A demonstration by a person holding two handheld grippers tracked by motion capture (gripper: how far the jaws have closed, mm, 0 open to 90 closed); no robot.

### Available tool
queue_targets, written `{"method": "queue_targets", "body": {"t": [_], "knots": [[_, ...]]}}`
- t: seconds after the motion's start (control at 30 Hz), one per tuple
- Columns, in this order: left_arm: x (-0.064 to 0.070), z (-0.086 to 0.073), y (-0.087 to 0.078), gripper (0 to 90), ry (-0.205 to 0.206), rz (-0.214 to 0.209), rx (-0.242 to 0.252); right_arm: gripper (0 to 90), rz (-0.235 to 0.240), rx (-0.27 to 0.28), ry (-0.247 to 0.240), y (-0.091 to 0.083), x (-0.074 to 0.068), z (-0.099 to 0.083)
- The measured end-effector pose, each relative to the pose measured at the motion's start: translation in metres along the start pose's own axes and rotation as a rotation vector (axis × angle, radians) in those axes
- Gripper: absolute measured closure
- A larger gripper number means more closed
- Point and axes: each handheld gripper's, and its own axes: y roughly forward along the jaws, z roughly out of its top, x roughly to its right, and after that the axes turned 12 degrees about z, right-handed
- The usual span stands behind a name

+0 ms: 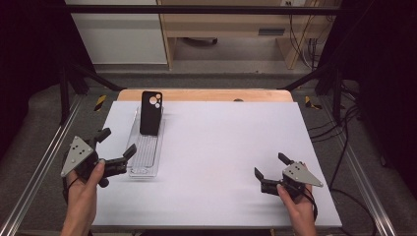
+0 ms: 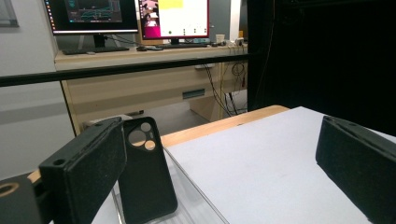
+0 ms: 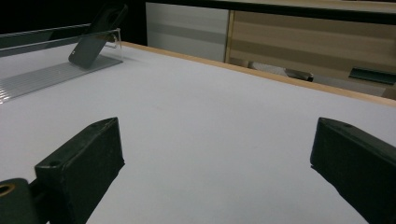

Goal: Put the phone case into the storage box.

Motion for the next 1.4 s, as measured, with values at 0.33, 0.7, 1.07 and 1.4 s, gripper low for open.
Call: {"method": "queue_targets", "body": {"t": [0.33,0.7,1.07,1.4], "knots": [[0.005,-0.018,-0.002,1.4,0.0,0.0,0.006,3.0,-0.001,0.001,-0.002,0.0,0.0,0.0],[0.008,-0.036,-0.006,1.2,0.014,0.004,0.003,3.0,0.0,-0.004,-0.003,0.001,-0.001,0.0],[0.009,-0.049,-0.012,1.1,0.018,0.005,0.003,3.0,0.0,-0.005,-0.009,0.001,-0.001,0.0],[0.005,-0.056,-0.018,1.0,0.011,0.011,0.01,3.0,-0.003,-0.001,-0.014,0.001,-0.001,0.0]]}}
